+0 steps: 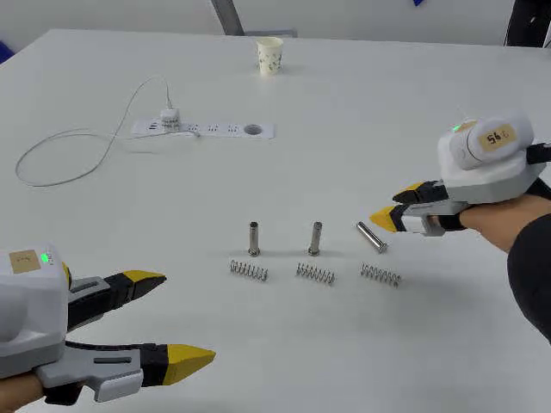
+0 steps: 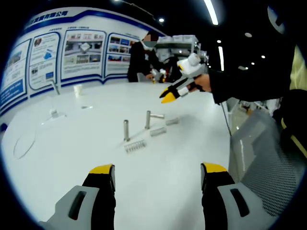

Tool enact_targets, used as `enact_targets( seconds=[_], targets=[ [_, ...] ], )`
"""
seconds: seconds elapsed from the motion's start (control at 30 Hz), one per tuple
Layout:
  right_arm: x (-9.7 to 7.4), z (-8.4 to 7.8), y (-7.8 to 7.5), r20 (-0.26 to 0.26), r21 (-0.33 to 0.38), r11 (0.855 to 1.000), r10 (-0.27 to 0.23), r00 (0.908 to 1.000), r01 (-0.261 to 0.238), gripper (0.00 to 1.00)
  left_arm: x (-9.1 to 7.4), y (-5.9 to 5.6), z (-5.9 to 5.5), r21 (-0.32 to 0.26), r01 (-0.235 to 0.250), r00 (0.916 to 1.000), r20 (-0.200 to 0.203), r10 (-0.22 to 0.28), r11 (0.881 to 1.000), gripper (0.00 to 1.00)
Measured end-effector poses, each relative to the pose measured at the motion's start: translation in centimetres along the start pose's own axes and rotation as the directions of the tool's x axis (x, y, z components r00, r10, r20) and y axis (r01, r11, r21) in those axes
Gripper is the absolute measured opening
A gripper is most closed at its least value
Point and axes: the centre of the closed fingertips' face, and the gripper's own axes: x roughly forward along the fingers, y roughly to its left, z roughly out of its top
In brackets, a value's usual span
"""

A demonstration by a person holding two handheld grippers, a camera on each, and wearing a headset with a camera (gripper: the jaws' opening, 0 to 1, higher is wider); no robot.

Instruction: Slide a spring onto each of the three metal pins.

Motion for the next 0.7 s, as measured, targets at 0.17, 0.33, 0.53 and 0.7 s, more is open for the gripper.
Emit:
enact_targets(
  seconds=[0.17, 0.33, 0.53, 0.7],
  targets=[
    [1.2, -0.1, -0.3, -0.035, -0.009, 1.0, -0.008, 0.9993, 0.008, 0.28, 0.0, 0.0, -0.1, -0.001, 0.0, 1.0, -0.004, 0.0, 1.0, 0.74],
    [2.3, -0.6, -0.5, -0.068, 0.005, 1.0, -0.014, 0.9976, 0.014, 0.25, -0.1, 0.1, -0.2, -0.004, -0.002, 1.0, -0.009, 0.002, 1.0, 0.73],
    [3.2, -1.4, -0.5, -0.101, 0.023, 1.0, -0.013, 0.9948, 0.015, 0.21, -0.2, 0.2, -0.6, -0.014, -0.006, 0.9999, -0.013, 0.005, 1.0, 0.73],
    [3.9, -1.9, -0.6, -0.12, 0.04, 0.999, -0.016, 0.9926, 0.021, 0.18, -0.1, 0.2, -0.7, -0.017, -0.003, 0.9999, -0.016, 0.003, 1.0, 0.73]
  ],
)
